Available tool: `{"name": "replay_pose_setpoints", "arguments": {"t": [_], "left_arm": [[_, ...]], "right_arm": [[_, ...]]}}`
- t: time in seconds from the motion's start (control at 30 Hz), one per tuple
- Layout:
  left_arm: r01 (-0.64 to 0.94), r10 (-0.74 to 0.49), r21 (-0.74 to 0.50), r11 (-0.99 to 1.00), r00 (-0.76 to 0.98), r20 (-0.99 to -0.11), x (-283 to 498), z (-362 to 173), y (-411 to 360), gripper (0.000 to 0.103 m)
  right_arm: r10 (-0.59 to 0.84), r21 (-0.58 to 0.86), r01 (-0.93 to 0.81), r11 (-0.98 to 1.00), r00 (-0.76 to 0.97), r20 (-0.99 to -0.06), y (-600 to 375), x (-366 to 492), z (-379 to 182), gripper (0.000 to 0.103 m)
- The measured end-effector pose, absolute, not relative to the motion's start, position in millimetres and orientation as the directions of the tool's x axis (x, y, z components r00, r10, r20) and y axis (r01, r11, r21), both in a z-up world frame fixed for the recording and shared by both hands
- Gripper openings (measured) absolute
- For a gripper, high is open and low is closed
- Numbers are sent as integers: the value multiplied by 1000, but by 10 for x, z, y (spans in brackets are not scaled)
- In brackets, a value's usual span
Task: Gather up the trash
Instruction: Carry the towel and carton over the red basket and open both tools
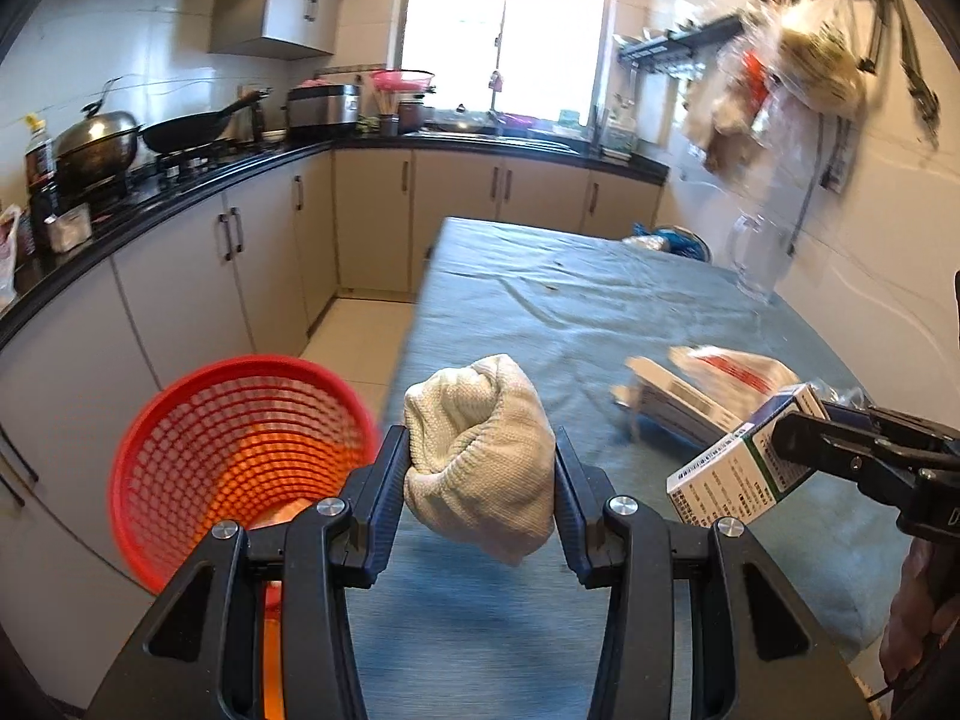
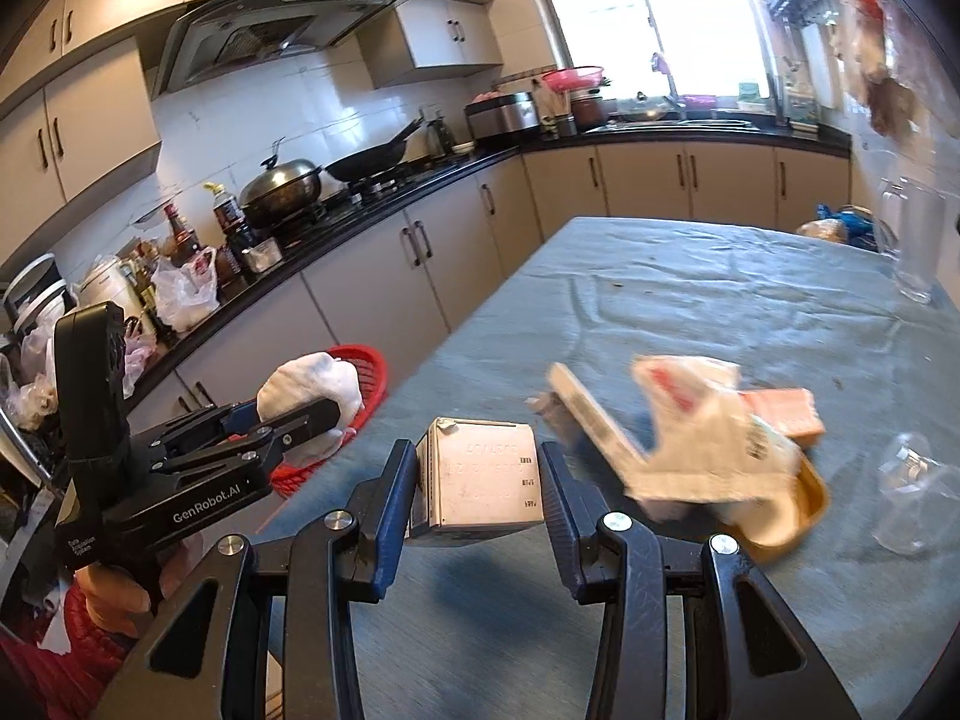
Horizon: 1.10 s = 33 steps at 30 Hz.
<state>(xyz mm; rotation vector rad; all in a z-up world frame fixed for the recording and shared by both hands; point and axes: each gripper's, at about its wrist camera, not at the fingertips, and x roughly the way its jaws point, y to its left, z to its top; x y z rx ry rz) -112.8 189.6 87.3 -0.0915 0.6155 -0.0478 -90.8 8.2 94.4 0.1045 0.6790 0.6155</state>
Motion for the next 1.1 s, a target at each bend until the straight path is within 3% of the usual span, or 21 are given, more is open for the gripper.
{"name": "replay_pose_setpoints", "arguments": {"t": [0.53,1.1], "left_arm": [[-205,84,-134,969,792,-604,-1195,703,3060,43],[-247,89,-141,959,730,-678,-1040,277,3352,45]], "right_arm": [[667,342,-593,729,503,-549,1186,-535,1056,44],[617,303,-594,745,441,-652,1903,-196,602,46]]}}
